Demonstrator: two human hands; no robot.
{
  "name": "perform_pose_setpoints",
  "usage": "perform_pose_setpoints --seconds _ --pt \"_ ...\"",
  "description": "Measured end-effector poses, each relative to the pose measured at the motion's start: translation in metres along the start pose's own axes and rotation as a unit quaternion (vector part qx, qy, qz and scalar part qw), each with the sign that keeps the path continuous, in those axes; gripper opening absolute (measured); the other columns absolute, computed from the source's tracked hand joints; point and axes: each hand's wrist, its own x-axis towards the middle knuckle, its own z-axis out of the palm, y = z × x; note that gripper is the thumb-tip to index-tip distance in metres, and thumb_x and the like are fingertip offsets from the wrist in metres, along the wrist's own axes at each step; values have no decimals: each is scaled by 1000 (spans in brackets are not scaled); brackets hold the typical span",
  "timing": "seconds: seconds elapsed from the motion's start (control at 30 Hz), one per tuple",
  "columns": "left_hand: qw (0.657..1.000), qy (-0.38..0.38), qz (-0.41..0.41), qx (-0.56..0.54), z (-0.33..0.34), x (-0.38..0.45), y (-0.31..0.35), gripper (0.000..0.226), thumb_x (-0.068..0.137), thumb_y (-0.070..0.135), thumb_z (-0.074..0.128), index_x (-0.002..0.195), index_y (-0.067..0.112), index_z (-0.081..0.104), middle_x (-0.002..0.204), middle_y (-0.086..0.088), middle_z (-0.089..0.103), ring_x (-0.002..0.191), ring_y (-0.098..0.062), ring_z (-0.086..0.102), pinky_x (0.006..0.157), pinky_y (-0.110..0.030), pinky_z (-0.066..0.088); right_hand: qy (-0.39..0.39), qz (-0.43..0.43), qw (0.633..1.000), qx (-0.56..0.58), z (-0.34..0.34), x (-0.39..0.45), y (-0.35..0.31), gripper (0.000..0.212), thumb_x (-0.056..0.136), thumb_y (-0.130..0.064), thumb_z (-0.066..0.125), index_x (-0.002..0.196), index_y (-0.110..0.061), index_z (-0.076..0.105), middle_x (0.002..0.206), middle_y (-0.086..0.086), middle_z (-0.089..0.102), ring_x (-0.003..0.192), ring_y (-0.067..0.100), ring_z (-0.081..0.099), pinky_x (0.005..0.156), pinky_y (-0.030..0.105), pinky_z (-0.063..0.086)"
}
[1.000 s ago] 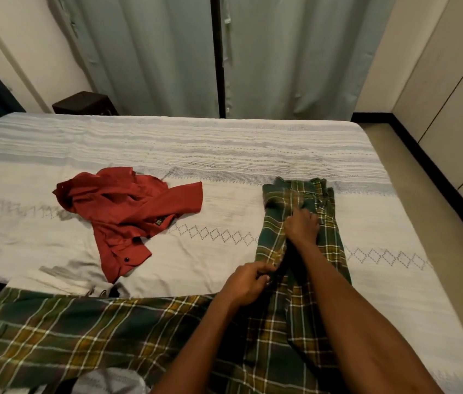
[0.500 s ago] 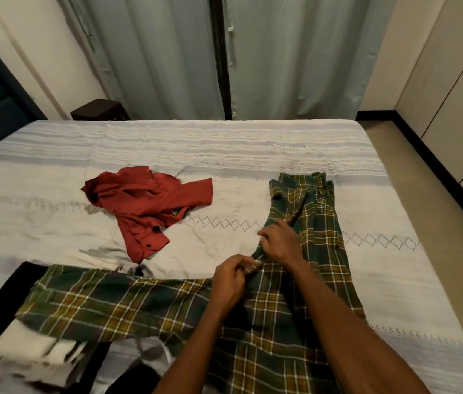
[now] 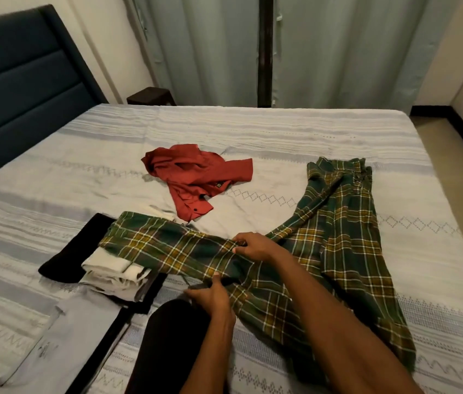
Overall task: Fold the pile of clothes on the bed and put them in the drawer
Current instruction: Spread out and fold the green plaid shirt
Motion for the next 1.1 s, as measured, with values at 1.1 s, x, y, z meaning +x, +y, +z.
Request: perform_pose_setpoints --seconds 1.1 --pt "913 -288 275 -92 -25 -117 2 19 92 34 64 99 17 70 98 1 73 96 -17 67 86 -28 54 207 13 894 397 -78 -119 15 16 85 -9 47 76 -16 57 79 0 53 74 11 50 70 24 44"
